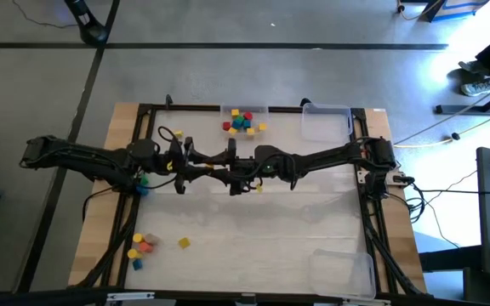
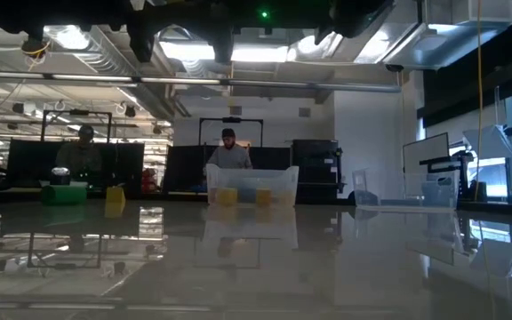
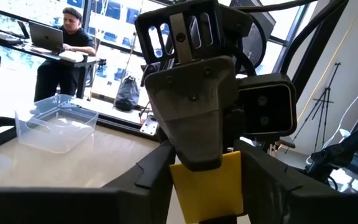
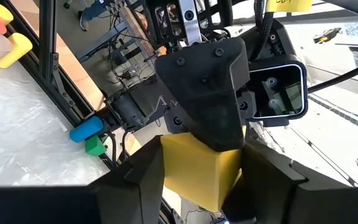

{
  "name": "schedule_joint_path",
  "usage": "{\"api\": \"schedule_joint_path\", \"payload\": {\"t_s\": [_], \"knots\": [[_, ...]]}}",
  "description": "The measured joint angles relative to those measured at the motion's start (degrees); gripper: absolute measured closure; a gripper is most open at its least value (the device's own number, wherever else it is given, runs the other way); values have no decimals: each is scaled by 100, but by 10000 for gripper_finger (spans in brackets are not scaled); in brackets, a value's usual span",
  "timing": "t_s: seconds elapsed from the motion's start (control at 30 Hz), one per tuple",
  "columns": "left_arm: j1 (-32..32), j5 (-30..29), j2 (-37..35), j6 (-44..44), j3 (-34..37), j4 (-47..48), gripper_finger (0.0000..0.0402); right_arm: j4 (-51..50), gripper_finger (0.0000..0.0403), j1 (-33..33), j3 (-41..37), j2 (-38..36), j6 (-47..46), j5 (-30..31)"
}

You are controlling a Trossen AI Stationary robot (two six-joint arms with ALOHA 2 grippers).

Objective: Sort blocks by size
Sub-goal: Put the triangle yellow block into the top right transparent bin

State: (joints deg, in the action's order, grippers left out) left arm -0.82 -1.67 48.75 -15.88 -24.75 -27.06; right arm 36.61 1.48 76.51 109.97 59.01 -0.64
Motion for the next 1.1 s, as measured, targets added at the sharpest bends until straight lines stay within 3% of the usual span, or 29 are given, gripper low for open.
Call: {"api": "schedule_joint_path", "payload": {"t_s": [0.43, 0.67, 0.77, 0.93, 1.1], "knots": [[4, 11, -20, 110, 0, 50, 195, 34, 222, -2, 15, -22, -9, 204], [182, -41, -695, 385, 2, 842, 190, -36, 221, 16, 14, -38, -29, 602], [272, -319, -1149, 442, 2, 1422, 190, -81, 221, 62, 11, -84, -31, 846], [359, -1256, -1697, 439, 1, 2442, 190, -213, 220, 119, 12, -123, -22, 1411], [365, -1817, -1813, 272, 2, 3317, 190, -1114, 220, 76, 9, -283, -59, 1999]]}}
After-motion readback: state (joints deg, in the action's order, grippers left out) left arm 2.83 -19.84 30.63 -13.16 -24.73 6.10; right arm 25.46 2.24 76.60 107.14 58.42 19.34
